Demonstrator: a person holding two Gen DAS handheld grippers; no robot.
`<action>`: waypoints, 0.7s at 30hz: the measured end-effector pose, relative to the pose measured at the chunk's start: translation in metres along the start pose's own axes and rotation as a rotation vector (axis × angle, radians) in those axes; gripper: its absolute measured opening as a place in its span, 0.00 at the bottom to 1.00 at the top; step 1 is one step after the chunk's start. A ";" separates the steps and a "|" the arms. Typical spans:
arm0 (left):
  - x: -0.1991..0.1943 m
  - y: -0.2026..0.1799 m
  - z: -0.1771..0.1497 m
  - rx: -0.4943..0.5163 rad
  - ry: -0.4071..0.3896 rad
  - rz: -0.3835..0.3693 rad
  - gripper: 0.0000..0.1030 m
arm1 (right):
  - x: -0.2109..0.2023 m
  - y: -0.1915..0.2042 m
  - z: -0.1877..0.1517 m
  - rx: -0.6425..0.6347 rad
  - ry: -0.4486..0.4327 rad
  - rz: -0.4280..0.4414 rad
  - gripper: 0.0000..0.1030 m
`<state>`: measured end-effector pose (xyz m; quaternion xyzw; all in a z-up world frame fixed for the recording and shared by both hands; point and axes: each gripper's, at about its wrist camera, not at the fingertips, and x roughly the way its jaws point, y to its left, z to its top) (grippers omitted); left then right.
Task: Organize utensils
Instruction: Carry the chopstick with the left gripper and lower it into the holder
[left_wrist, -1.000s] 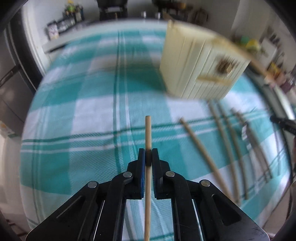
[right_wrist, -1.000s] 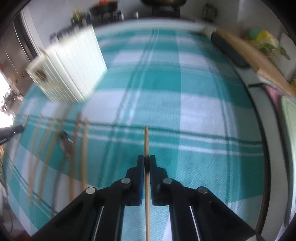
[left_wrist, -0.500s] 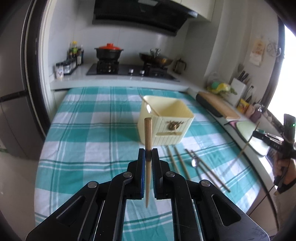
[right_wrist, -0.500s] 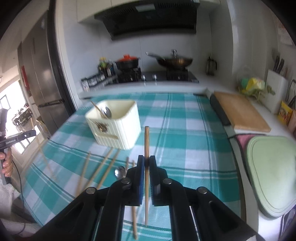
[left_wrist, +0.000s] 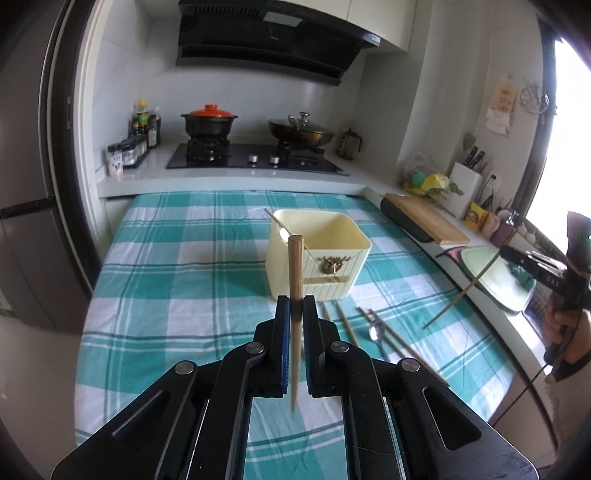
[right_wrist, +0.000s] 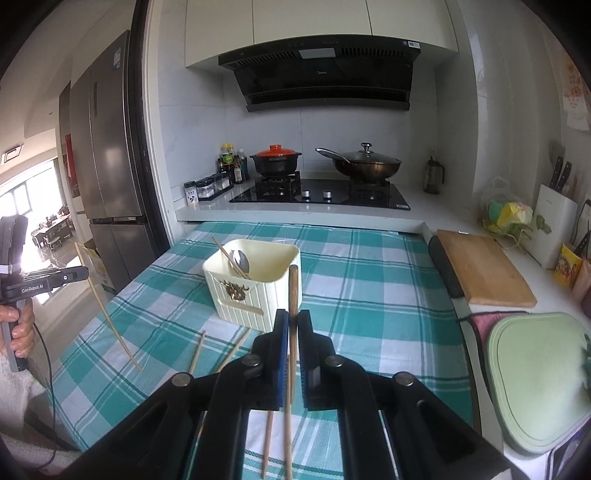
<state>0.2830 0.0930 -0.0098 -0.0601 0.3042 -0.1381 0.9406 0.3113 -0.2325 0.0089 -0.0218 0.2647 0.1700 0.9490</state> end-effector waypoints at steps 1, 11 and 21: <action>0.000 0.000 0.001 -0.002 0.001 -0.002 0.05 | 0.001 0.001 0.001 -0.003 -0.002 0.001 0.05; -0.007 -0.001 0.045 0.024 -0.069 -0.003 0.05 | 0.017 0.009 0.030 -0.038 -0.014 -0.002 0.05; 0.009 -0.028 0.148 0.058 -0.323 0.066 0.05 | 0.031 0.046 0.106 -0.144 -0.231 -0.032 0.05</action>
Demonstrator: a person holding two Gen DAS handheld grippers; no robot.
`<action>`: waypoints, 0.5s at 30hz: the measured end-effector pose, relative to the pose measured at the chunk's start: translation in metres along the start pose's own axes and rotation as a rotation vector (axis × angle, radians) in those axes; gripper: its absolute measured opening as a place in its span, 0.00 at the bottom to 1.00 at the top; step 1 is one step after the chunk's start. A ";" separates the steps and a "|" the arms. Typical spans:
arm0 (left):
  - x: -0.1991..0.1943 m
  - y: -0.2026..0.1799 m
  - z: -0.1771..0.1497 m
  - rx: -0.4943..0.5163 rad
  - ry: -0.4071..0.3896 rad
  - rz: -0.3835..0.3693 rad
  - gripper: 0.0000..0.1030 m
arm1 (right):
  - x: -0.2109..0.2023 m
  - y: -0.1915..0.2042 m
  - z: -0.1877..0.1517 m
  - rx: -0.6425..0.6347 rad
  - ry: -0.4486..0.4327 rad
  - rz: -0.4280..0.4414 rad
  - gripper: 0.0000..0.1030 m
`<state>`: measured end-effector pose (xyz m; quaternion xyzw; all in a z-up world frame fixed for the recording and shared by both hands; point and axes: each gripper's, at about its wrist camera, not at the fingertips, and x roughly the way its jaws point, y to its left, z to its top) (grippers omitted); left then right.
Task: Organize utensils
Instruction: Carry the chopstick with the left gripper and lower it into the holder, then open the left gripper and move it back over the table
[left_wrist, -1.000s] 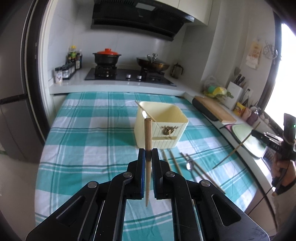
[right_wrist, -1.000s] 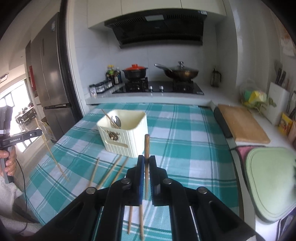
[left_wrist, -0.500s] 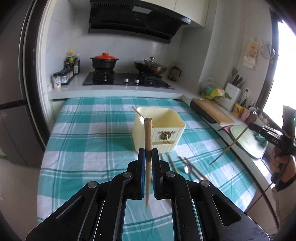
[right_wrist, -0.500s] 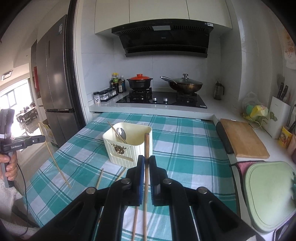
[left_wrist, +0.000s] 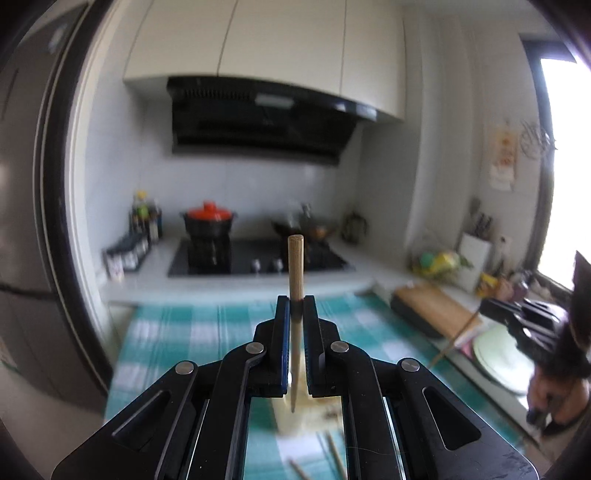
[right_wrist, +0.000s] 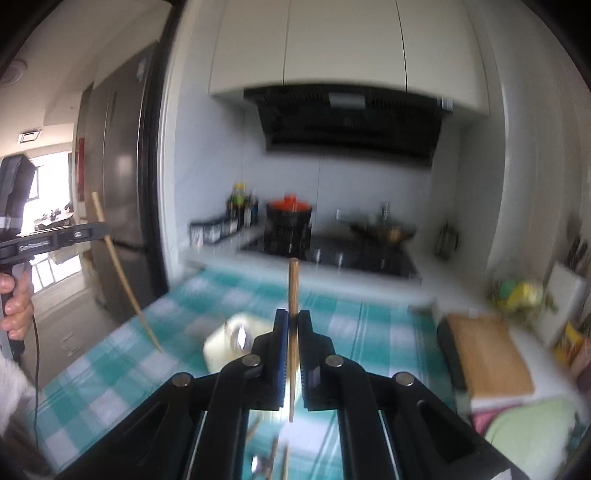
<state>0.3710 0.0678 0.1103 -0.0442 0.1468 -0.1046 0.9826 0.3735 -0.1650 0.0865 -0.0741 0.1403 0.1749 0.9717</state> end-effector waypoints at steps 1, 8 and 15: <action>0.010 -0.002 0.003 -0.008 -0.015 0.009 0.05 | 0.003 0.005 0.005 -0.015 -0.032 -0.008 0.05; 0.096 -0.004 -0.019 -0.086 0.074 0.008 0.05 | 0.056 0.024 0.005 -0.025 -0.128 0.036 0.05; 0.171 0.002 -0.065 -0.113 0.371 -0.031 0.05 | 0.147 0.015 -0.026 0.092 0.216 0.102 0.05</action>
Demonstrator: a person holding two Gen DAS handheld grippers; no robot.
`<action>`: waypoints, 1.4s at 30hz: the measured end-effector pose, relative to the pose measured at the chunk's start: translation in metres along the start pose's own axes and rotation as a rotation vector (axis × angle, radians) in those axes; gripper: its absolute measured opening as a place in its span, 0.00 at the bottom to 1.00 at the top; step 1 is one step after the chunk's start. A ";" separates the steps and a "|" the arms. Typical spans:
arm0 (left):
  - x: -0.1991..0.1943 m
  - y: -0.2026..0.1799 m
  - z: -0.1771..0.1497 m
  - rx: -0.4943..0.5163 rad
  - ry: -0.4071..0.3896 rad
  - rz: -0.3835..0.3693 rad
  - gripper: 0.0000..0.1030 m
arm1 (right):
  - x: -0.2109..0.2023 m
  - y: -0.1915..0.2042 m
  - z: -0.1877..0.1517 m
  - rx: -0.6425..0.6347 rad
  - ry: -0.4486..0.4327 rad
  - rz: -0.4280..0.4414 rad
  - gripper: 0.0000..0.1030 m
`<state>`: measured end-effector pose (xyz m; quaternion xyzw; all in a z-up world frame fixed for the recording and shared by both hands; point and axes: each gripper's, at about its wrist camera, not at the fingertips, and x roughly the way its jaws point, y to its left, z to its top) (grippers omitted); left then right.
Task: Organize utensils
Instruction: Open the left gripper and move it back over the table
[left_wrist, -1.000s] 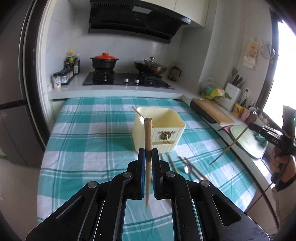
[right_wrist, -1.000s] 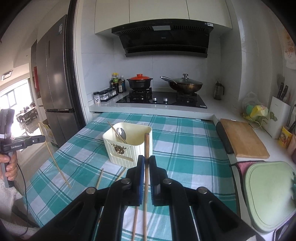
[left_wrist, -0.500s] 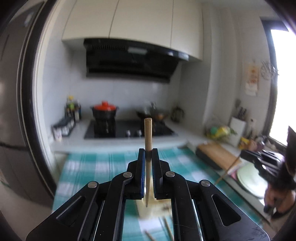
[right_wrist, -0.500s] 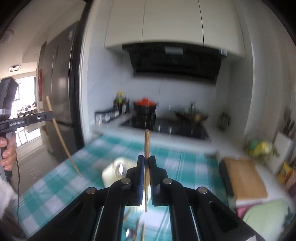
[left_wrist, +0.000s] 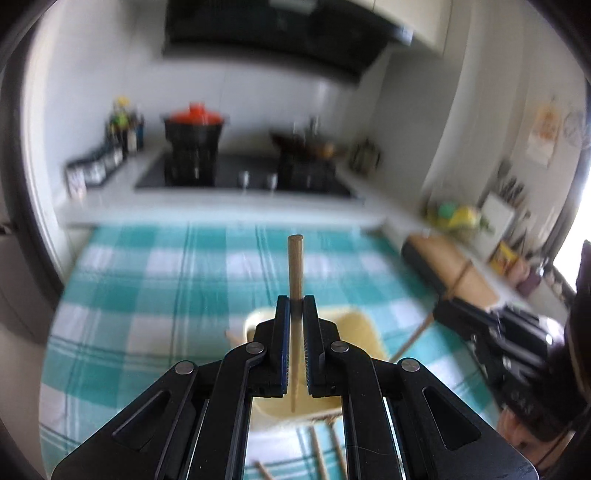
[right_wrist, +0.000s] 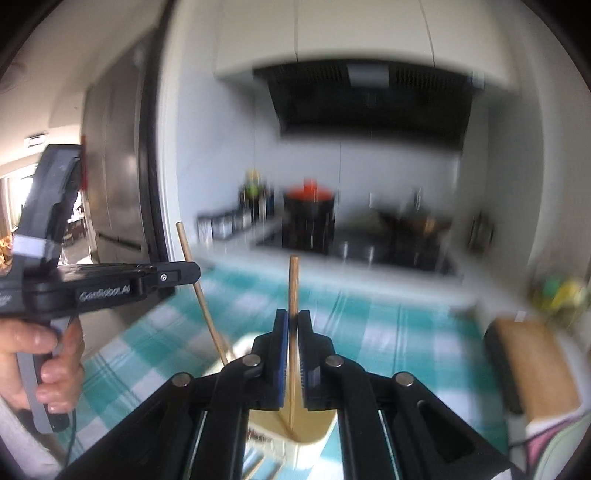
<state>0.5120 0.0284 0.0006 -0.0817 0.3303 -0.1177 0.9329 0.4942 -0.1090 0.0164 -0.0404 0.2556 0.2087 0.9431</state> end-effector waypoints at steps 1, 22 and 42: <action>0.012 0.002 -0.003 -0.001 0.039 -0.003 0.05 | 0.011 -0.005 -0.001 0.029 0.042 0.001 0.05; -0.086 0.026 -0.136 0.095 0.211 0.130 0.92 | -0.074 -0.027 -0.067 -0.039 0.075 -0.046 0.52; -0.031 0.041 -0.275 -0.094 0.285 0.312 0.91 | -0.077 -0.092 -0.295 0.223 0.362 -0.271 0.52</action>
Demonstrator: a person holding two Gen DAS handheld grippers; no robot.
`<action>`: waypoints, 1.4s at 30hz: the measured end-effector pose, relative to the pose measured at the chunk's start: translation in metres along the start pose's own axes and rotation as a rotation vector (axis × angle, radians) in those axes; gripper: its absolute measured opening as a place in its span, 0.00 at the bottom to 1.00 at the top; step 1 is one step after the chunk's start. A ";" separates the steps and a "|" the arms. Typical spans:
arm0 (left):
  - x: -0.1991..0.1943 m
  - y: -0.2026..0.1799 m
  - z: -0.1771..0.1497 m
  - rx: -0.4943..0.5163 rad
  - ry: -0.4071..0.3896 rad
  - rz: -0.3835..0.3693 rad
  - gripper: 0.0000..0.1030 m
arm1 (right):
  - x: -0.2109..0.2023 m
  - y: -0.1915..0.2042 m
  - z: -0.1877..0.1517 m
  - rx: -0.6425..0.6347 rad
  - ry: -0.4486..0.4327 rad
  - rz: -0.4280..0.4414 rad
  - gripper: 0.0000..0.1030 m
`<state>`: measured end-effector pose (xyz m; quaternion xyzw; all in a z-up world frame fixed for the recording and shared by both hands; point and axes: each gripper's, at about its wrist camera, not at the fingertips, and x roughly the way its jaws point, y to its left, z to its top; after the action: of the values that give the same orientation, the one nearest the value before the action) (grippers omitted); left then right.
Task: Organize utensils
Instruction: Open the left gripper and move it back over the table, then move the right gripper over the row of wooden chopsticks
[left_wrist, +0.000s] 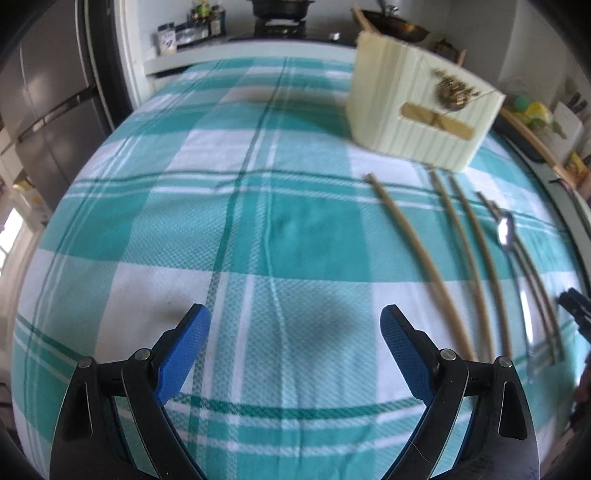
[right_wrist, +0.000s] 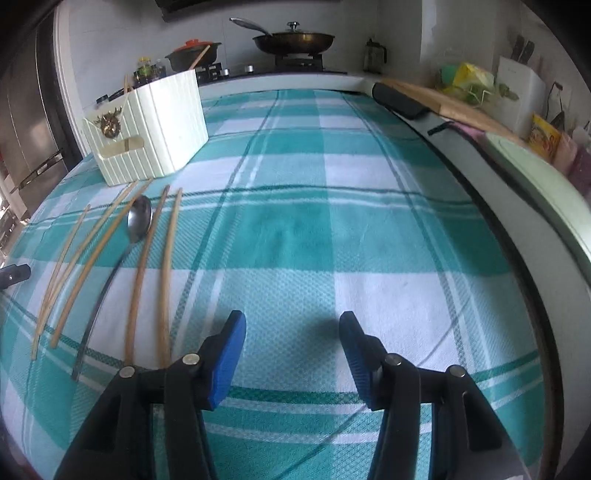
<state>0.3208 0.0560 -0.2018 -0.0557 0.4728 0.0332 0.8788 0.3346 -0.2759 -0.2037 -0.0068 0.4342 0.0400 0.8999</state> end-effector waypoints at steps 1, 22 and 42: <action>0.002 0.001 -0.001 0.005 0.000 0.016 0.91 | 0.001 0.001 0.000 -0.006 0.001 -0.008 0.53; 0.010 0.009 -0.003 0.008 -0.034 0.068 1.00 | 0.001 0.004 -0.002 -0.013 0.004 -0.015 0.58; 0.006 0.010 -0.006 0.007 -0.029 0.050 1.00 | 0.001 0.004 -0.002 -0.013 0.004 -0.016 0.58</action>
<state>0.3177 0.0652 -0.2109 -0.0403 0.4614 0.0542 0.8846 0.3336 -0.2723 -0.2059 -0.0164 0.4357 0.0359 0.8993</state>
